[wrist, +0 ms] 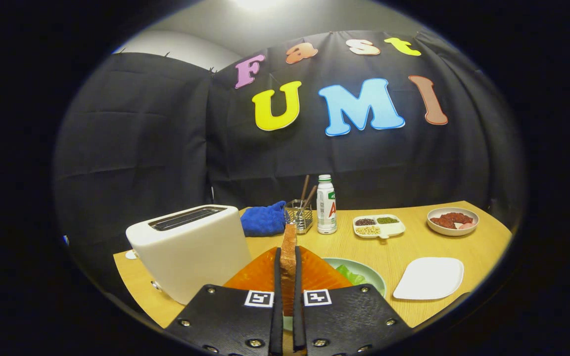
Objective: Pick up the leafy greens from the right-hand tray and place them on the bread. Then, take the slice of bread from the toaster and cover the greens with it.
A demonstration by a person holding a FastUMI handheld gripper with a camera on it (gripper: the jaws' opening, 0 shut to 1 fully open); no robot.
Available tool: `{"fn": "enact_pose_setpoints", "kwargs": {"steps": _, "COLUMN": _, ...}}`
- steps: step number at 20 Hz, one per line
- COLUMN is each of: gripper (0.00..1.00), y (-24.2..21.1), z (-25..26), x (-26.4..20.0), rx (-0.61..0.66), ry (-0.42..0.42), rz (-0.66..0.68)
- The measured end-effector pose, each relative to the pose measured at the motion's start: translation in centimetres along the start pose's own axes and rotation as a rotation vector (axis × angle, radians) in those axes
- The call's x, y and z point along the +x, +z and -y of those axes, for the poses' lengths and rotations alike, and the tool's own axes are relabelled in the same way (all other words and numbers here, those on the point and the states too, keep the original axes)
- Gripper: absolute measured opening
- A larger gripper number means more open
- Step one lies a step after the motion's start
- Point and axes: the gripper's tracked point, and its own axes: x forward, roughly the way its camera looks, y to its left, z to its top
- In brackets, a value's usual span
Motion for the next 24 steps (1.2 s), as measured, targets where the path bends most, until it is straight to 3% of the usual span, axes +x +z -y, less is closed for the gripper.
{"fn": "enact_pose_setpoints", "kwargs": {"steps": 8, "gripper": 0.08, "y": -1.6, "z": 2.9, "x": 1.1, "rx": -0.014, "ry": -0.036, "rz": -0.025}}
{"fn": "enact_pose_setpoints", "kwargs": {"steps": 13, "gripper": 0.16, "y": -2.4, "z": 5.6, "x": 1.5, "rx": -0.026, "ry": -0.087, "rz": -0.044}}
{"fn": "enact_pose_setpoints", "kwargs": {"steps": 22, "gripper": 0.16, "y": -4.2, "z": 8.2, "x": 2.0, "rx": 0.008, "ry": -0.122, "rz": -0.1}}
{"fn": "enact_pose_setpoints", "kwargs": {"steps": 24, "gripper": 0.21, "y": -4.6, "z": 8.5, "x": 2.2, "rx": 0.0, "ry": -0.128, "rz": -0.113}}
